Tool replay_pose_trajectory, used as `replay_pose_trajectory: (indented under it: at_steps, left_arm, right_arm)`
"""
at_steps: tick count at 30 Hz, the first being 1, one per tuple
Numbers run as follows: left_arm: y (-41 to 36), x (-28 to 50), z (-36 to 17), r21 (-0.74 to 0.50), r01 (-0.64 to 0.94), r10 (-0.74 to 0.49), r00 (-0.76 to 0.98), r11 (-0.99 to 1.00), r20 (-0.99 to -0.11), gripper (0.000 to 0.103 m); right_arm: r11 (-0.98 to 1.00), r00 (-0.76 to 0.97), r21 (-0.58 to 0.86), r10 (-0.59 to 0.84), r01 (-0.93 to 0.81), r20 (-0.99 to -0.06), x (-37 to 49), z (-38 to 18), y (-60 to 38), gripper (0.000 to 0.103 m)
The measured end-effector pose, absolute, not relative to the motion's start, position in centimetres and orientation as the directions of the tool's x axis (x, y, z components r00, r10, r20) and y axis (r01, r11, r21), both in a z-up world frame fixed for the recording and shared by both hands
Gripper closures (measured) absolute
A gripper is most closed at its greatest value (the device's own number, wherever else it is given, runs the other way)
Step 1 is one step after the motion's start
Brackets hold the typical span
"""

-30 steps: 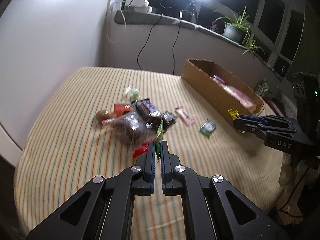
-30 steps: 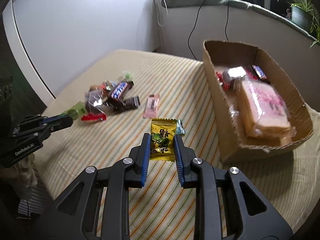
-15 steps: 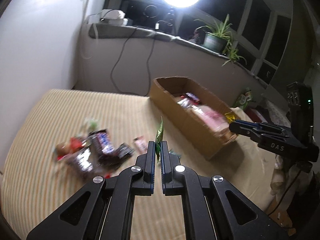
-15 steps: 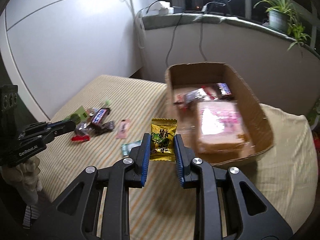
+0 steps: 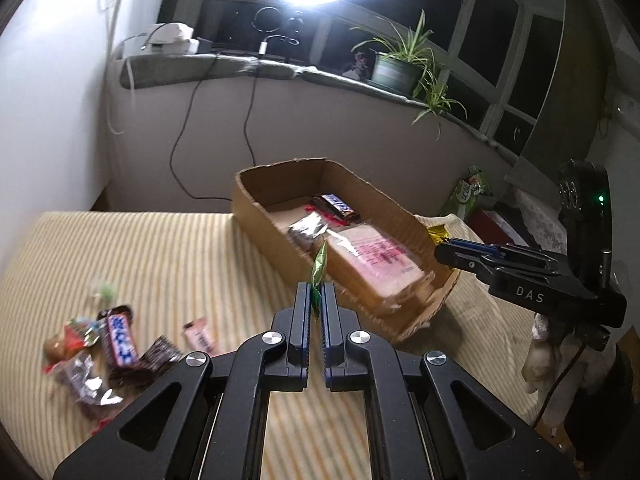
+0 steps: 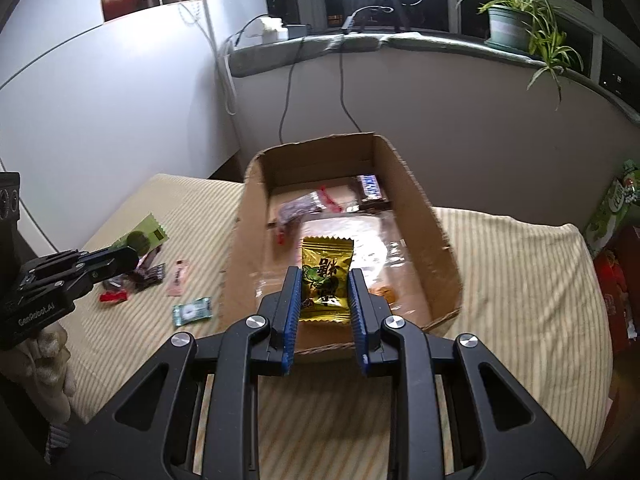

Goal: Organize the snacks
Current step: 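Carry the yellow candy over the box with the right gripper while the left gripper carries the green candy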

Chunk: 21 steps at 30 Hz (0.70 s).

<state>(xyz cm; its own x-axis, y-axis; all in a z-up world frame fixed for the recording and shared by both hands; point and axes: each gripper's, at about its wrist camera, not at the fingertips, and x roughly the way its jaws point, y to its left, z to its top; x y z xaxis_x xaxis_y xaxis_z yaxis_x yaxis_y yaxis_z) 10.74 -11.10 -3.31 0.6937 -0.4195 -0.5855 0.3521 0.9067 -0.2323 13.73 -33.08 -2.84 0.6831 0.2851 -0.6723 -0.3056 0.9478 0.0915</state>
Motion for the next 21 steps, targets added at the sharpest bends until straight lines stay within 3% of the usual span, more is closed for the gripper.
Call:
replay_pose_trajectory:
  at_steps: [21]
  left_arm:
    - [-16.7,14.4,-4.3,-0.202,0.398,-0.430,0.653,0.895,-0.624,0.099]
  right_arm:
    - [0.963,0.670,0.108,0.249,-0.246,-0.699,17.6,-5.1,-36.3,0.079]
